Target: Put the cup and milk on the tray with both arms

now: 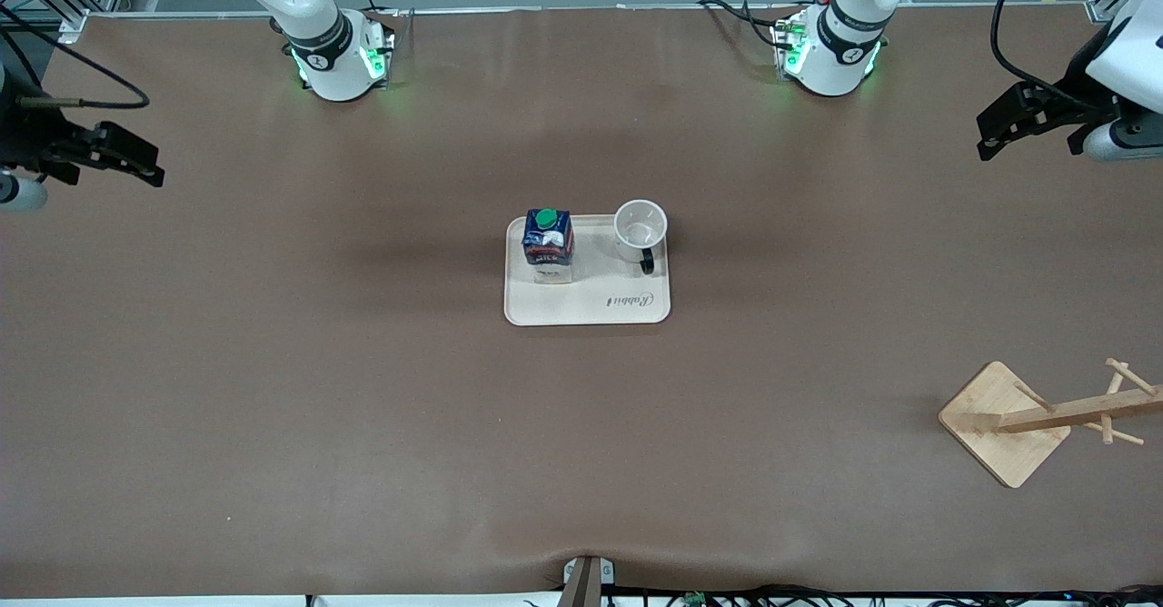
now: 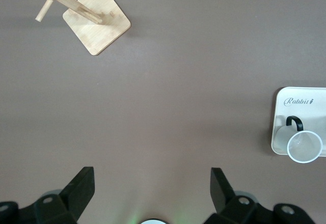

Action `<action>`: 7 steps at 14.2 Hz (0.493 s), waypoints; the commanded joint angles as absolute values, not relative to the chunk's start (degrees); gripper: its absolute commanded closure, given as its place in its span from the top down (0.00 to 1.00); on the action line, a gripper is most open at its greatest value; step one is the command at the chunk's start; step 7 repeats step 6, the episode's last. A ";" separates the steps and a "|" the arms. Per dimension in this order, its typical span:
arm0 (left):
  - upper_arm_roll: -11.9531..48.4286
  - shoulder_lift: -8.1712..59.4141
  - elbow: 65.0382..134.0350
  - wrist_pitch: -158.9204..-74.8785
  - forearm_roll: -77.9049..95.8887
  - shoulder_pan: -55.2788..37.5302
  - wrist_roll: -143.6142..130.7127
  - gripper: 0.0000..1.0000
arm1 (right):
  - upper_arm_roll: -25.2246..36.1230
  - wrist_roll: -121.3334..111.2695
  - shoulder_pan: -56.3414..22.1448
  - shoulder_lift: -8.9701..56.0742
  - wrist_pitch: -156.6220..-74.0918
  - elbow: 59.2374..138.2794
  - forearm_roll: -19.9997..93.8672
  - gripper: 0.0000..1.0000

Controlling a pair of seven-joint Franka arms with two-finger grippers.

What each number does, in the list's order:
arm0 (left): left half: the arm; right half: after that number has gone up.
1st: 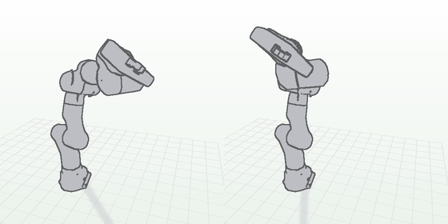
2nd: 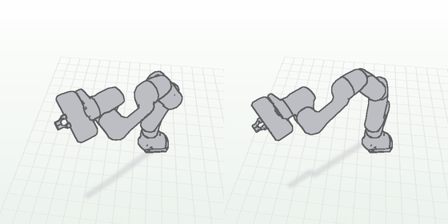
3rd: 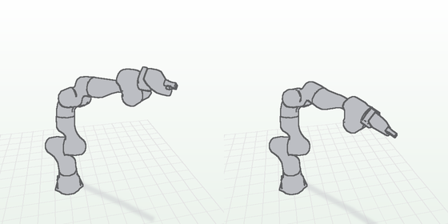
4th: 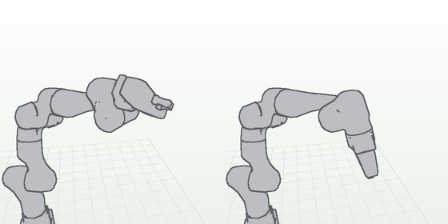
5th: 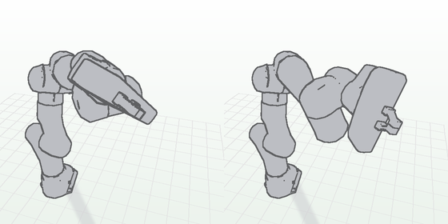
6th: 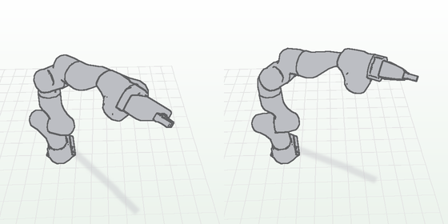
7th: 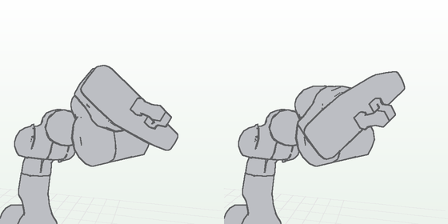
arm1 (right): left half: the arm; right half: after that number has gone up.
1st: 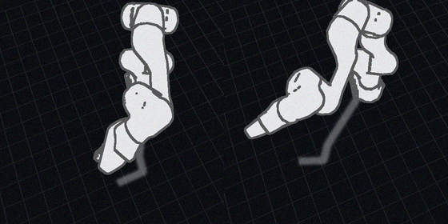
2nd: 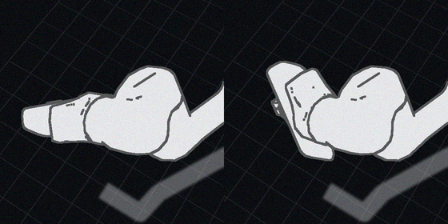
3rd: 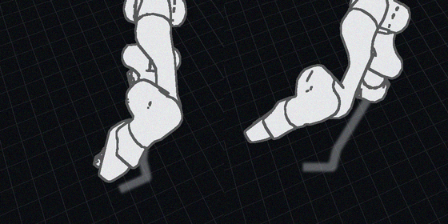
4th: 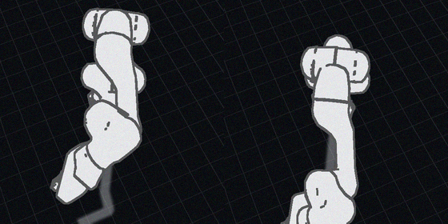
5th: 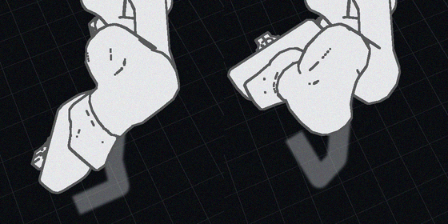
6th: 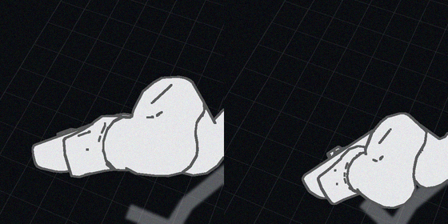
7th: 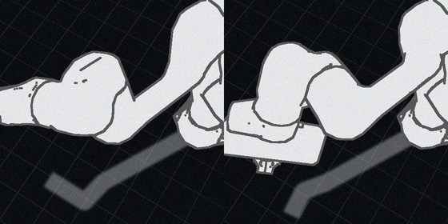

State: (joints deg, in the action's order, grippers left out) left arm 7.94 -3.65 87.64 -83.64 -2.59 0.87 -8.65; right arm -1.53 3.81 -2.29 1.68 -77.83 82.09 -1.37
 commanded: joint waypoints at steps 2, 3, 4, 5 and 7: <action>7.91 -3.52 86.92 -83.50 -2.11 1.06 -7.65 1.00 | -4.04 3.16 -0.53 -1.23 -77.61 84.64 -1.41 1.00; 7.91 -3.52 86.84 -83.50 -2.02 1.05 -7.65 1.00 | -3.96 3.16 -0.53 -1.32 -77.61 84.64 -1.41 1.00; 7.91 -3.52 86.92 -83.50 -2.02 1.05 -7.56 1.00 | -3.96 3.16 -0.53 -1.23 -77.87 84.64 -1.41 1.00; 7.82 -3.52 86.92 -83.50 -2.11 1.05 -7.56 1.00 | -3.96 3.16 -0.53 -1.14 -78.05 84.64 -1.41 1.00; 7.91 -3.52 86.92 -83.41 -2.02 1.05 -7.56 1.00 | -3.87 3.16 -0.61 -1.14 -78.05 84.55 -1.32 1.00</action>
